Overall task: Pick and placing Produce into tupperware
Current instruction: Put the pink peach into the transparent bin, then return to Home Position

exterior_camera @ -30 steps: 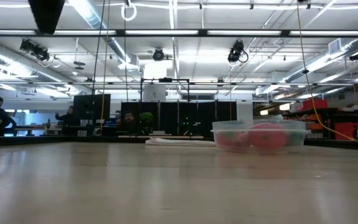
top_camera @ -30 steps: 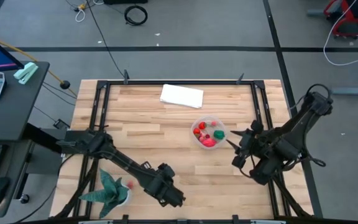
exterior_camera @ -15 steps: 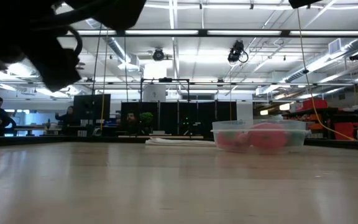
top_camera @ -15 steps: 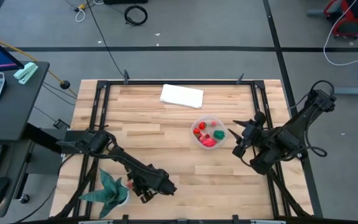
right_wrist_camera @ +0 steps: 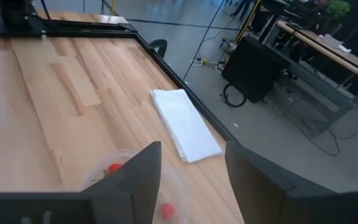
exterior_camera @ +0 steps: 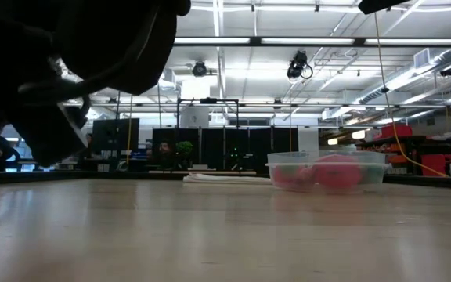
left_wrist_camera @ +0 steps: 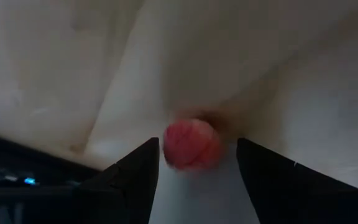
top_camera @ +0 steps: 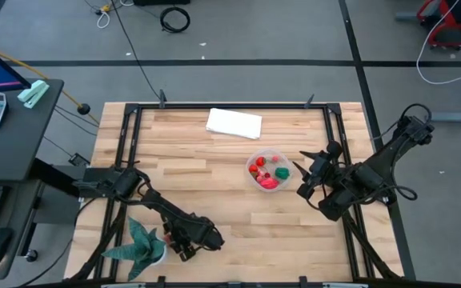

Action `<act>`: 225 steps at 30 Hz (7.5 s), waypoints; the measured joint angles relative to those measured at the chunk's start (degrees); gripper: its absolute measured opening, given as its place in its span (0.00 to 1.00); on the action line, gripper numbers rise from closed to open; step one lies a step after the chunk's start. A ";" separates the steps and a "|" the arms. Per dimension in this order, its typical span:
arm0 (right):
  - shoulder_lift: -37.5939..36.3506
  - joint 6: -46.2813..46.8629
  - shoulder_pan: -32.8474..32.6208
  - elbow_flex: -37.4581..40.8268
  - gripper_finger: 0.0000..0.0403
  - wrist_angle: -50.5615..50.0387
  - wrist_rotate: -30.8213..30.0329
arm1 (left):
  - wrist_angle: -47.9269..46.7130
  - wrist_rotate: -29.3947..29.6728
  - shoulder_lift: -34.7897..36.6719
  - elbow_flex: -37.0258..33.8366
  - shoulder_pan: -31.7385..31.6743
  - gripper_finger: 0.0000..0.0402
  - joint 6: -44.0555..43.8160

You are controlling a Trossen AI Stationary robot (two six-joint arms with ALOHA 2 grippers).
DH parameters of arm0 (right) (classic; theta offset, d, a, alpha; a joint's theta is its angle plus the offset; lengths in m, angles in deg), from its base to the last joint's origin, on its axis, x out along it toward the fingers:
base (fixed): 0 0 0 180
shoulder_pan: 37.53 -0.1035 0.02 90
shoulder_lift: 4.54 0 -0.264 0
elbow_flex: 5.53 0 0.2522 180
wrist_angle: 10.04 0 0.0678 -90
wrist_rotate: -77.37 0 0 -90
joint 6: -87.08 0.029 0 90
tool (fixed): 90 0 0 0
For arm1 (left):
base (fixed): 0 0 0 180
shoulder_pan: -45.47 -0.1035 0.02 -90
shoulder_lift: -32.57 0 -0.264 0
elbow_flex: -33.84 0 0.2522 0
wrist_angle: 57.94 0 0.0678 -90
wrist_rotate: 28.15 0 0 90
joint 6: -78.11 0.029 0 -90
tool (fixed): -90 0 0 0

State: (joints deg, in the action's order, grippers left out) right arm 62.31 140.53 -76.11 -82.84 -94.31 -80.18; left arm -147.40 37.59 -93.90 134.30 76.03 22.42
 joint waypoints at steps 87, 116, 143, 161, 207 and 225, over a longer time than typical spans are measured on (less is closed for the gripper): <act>0.09 11.63 -1.34 -0.03 0.47 2.84 12.78 | 20.07 43.78 -2.47 32.04 -28.18 0.52 43.10; -25.79 16.79 -14.70 4.92 0.47 -5.56 5.65 | -13.72 68.14 67.27 7.43 0.89 0.49 1.18; -29.39 7.71 -22.03 26.56 0.47 18.61 -12.09 | 76.94 76.58 90.52 -64.59 9.49 0.49 25.29; -19.13 -5.75 -22.78 29.33 0.47 38.78 -11.21 | 116.43 61.46 89.07 -85.37 7.27 0.49 40.42; -20.80 -46.26 18.23 57.13 0.47 112.09 50.22 | 115.21 43.50 89.00 -86.16 -10.54 0.48 40.00; -32.33 -46.51 19.10 62.34 0.47 103.45 46.21 | 113.28 44.06 88.98 -86.18 -10.68 0.47 41.30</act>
State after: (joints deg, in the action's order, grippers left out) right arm 29.98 94.02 -57.01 -20.51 9.14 -33.98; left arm -34.13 81.65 -4.92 48.12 65.35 63.72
